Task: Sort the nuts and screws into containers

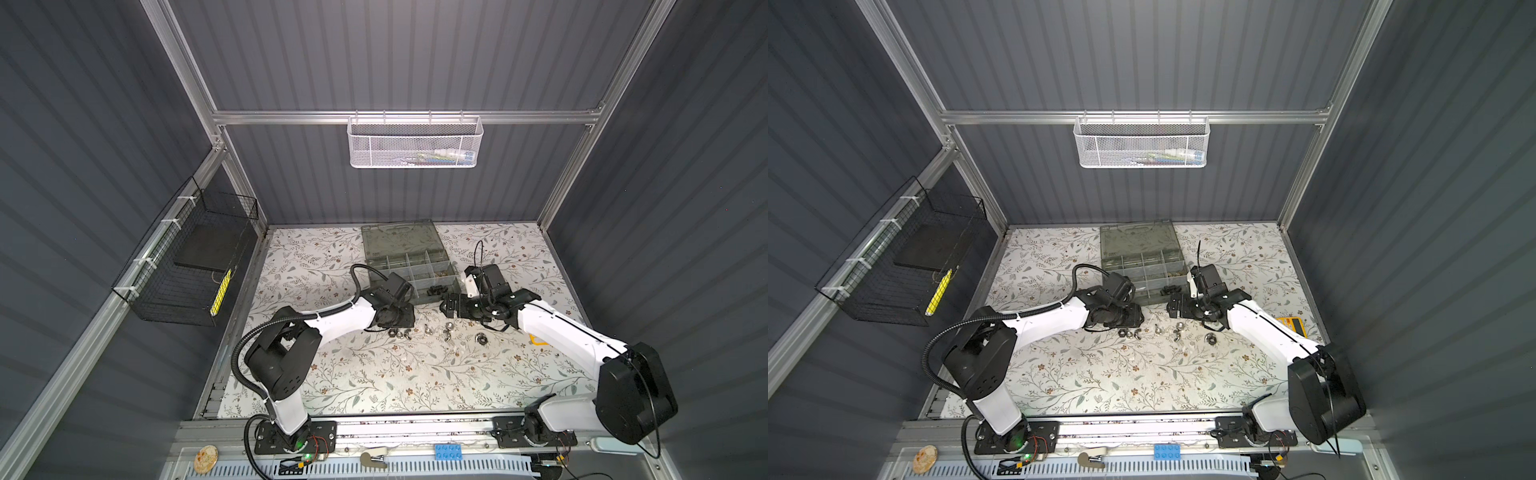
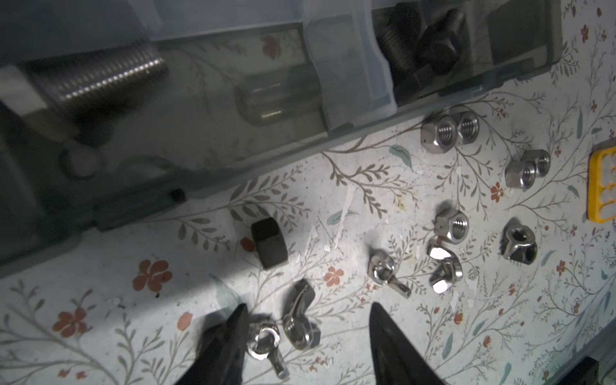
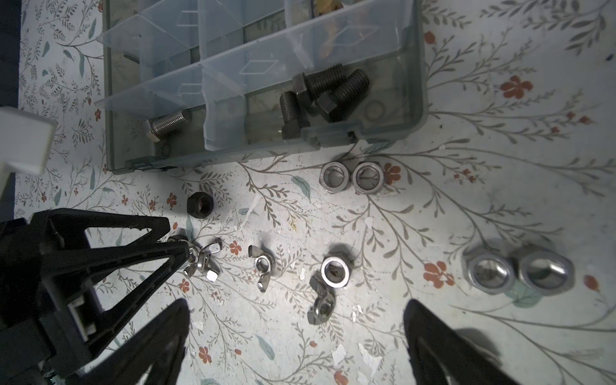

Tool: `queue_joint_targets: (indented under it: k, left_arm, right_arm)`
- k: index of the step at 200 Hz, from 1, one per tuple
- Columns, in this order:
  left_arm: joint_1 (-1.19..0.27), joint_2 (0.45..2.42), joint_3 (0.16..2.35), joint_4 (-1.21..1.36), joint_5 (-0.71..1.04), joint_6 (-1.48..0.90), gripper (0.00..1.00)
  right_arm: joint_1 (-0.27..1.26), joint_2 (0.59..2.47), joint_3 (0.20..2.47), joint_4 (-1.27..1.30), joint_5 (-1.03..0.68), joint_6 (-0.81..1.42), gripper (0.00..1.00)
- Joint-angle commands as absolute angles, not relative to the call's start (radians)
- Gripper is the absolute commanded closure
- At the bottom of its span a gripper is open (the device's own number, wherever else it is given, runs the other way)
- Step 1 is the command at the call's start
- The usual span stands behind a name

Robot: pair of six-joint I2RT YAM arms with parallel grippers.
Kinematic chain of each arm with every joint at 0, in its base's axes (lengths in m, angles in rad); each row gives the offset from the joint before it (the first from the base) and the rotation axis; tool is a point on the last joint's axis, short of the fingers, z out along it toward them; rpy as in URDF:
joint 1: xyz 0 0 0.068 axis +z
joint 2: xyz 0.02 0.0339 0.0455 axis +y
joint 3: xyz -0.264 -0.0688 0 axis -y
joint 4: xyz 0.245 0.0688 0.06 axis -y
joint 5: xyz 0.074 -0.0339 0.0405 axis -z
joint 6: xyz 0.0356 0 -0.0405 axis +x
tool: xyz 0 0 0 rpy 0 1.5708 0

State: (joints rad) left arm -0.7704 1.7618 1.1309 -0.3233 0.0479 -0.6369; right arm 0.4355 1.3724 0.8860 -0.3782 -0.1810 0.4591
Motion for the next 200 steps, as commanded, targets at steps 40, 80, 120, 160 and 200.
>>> queue_joint_targets:
  k: [40,80,120,160,200]
  left_arm:
    - [-0.764,1.852,1.234,-0.417,-0.027,-0.617,0.57]
    - [-0.764,1.898,1.275,-0.464,-0.062,-0.607,0.6]
    - [-0.764,1.926,1.302,-0.493,-0.094,-0.59,0.67]
    - [-0.765,1.941,1.302,-0.502,-0.105,-0.579,0.7]
    - [-0.765,1.953,1.288,-0.493,-0.106,-0.577,0.73]
  right_arm:
    - [0.436,1.393,0.879,-0.297,-0.205,0.441,0.01]
    - [0.434,1.408,0.873,-0.281,-0.217,0.436,0.01]
    - [0.435,1.413,0.862,-0.27,-0.228,0.436,0.01]
    - [0.435,1.404,0.852,-0.265,-0.229,0.44,0.01]
    - [0.436,1.39,0.847,-0.274,-0.226,0.443,0.01]
